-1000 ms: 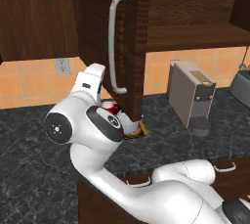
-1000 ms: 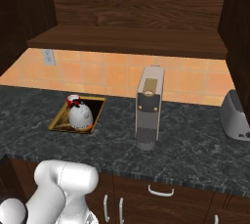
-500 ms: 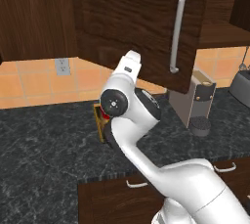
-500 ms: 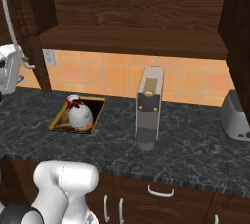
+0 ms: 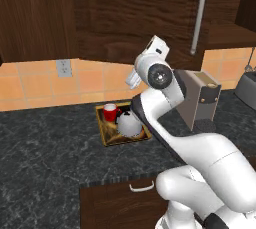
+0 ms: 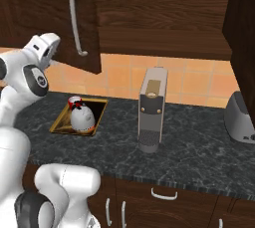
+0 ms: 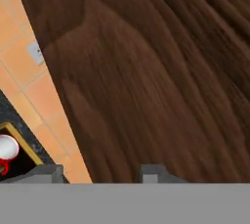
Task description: Pick the kettle from the counter and place it on the tray. Then pick the mug from the cabinet and place it on the tray. Then close the cabinet doors.
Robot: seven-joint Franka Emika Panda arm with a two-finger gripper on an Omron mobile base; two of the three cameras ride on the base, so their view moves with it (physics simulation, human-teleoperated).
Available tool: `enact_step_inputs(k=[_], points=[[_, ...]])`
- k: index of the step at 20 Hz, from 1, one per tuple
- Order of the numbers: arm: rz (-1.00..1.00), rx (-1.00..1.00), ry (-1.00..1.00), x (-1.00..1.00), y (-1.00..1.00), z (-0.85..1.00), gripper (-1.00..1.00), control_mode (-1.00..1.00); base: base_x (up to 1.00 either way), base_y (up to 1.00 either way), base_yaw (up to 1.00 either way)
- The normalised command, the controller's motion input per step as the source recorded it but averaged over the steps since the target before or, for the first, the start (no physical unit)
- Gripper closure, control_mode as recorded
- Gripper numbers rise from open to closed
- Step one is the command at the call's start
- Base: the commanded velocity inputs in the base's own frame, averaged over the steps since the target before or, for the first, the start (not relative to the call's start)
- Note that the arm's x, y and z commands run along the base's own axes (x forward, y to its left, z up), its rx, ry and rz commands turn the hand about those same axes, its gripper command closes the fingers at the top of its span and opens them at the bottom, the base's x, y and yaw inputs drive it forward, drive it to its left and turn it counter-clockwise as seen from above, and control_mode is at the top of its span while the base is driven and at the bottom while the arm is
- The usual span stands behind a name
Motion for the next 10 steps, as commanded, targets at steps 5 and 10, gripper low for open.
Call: enact_step_inputs(k=[5, 10], points=[[0.15, 0.11, 0.00, 0.98, -0.24, 0.18, -1.00, -1.00, 0.00, 0.00, 0.00], [0.10, 0.08, 0.01, 1.00, -0.02, 0.05, -1.00, -1.00, 0.00, 0.00, 0.00]])
